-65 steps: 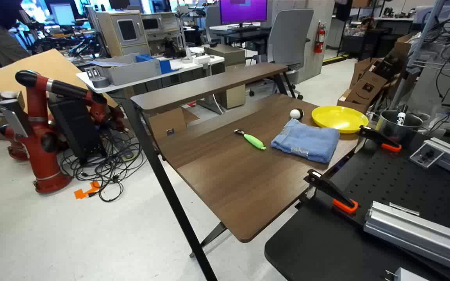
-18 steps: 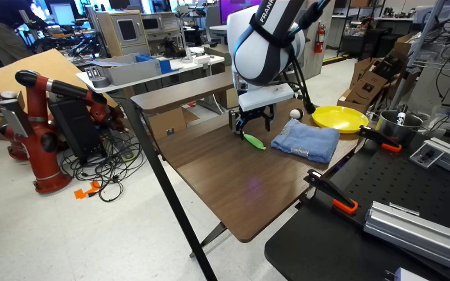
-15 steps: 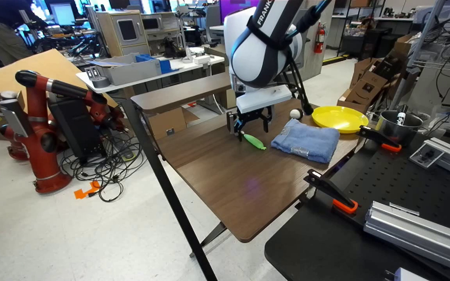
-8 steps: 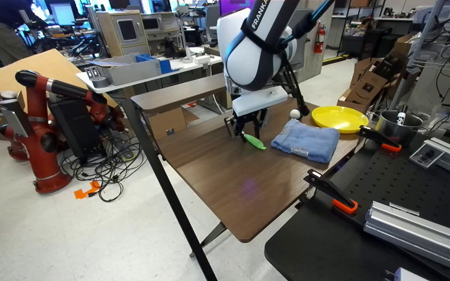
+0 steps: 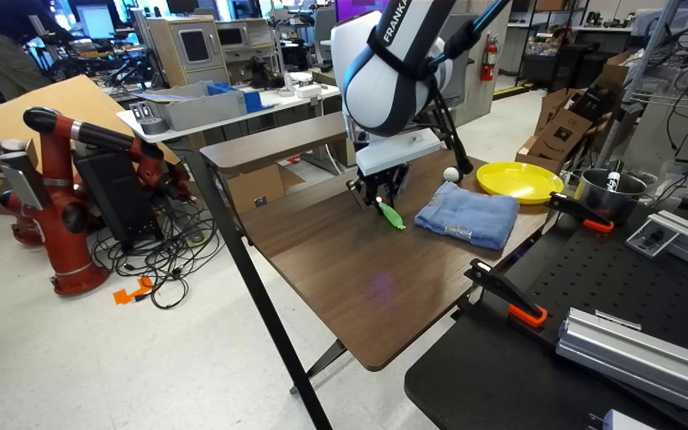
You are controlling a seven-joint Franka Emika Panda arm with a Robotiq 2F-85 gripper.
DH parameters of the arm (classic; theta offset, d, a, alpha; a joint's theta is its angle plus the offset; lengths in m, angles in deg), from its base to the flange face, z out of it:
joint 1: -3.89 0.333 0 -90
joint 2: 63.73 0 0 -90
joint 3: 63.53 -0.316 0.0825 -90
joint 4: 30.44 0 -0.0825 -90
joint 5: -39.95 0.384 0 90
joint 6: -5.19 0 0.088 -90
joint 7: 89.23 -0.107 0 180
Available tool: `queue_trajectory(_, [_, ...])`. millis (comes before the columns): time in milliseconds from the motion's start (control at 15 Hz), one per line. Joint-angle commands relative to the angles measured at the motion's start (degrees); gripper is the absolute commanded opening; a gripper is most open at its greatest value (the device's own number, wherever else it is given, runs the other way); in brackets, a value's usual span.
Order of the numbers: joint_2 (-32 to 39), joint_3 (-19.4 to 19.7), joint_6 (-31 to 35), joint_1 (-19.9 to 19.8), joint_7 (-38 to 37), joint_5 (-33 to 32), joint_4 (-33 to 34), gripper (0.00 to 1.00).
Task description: Pick up the spoon and put it on the right
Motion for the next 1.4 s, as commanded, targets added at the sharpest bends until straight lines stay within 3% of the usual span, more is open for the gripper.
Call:
queue_trajectory(0, [0.46, 0.71, -1.22, 0.57, 0.93, 0.07, 1.19, 0.06])
queue_trajectory(333, [-3.33, -2.24, -1.38, -3.35, 3.44, 4.79, -0.34, 0.06])
queue_trajectory(867, [-8.69, -8.18, -8.67, -12.26, 3.93, 23.95, 2.03, 0.06])
queue_trajectory(1333, [-7.94, -7.02, -10.79, -16.92, 1.81, 32.79, 5.59, 0.06])
